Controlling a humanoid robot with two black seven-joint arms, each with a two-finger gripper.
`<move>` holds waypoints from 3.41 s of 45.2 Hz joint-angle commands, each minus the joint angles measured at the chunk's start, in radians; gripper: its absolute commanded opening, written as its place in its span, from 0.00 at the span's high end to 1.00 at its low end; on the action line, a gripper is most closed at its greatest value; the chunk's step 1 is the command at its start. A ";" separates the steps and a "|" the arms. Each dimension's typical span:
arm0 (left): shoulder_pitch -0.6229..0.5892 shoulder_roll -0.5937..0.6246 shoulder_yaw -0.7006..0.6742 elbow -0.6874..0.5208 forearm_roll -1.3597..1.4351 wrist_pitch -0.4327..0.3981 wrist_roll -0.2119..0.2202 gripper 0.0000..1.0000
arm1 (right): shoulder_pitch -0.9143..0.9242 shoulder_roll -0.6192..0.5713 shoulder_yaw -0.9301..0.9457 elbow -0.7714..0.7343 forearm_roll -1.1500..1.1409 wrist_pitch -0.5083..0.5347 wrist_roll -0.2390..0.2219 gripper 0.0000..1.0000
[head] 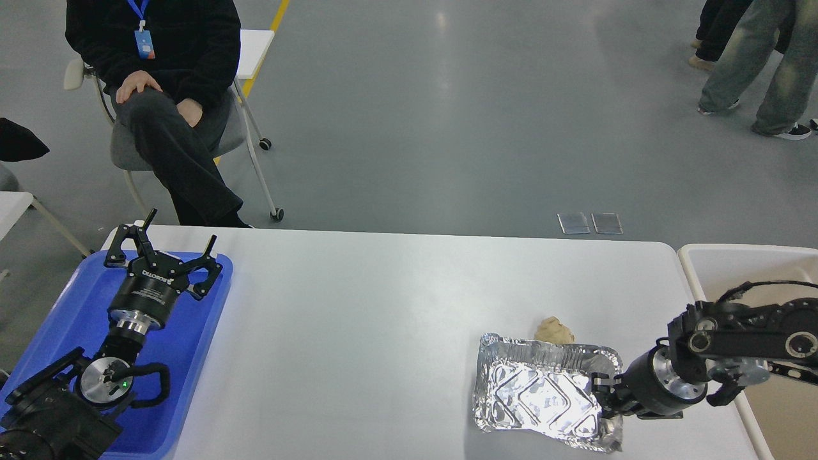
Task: Tidy desktop
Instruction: 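Grip the foil tray edge with the right gripper and drag it closer, then lift the foil tray with the right gripper toward the white bin, then lower the foil tray into the white bin and release it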
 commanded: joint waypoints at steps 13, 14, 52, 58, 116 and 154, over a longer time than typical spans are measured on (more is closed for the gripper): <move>0.000 0.000 0.001 0.000 0.000 0.000 0.000 0.01 | 0.318 -0.115 -0.073 0.154 0.008 0.270 -0.003 1.00; 0.000 0.000 0.001 0.000 0.000 0.000 0.000 0.01 | 0.350 -0.115 -0.087 0.161 0.008 0.283 -0.003 1.00; 0.000 0.000 0.001 0.000 0.000 0.000 0.000 0.01 | 1.164 -0.127 -0.563 0.187 0.178 0.530 0.002 1.00; 0.000 0.000 0.001 0.000 0.000 0.000 0.000 0.01 | 1.258 -0.113 -0.612 0.187 0.186 0.530 0.002 1.00; 0.002 0.000 0.001 0.000 0.000 0.000 0.000 0.01 | 0.817 -0.492 -0.735 -0.081 0.184 -0.023 0.002 1.00; 0.002 0.000 0.001 0.002 -0.001 0.000 0.000 0.01 | -0.332 -0.285 0.138 -0.647 0.416 -0.361 0.006 1.00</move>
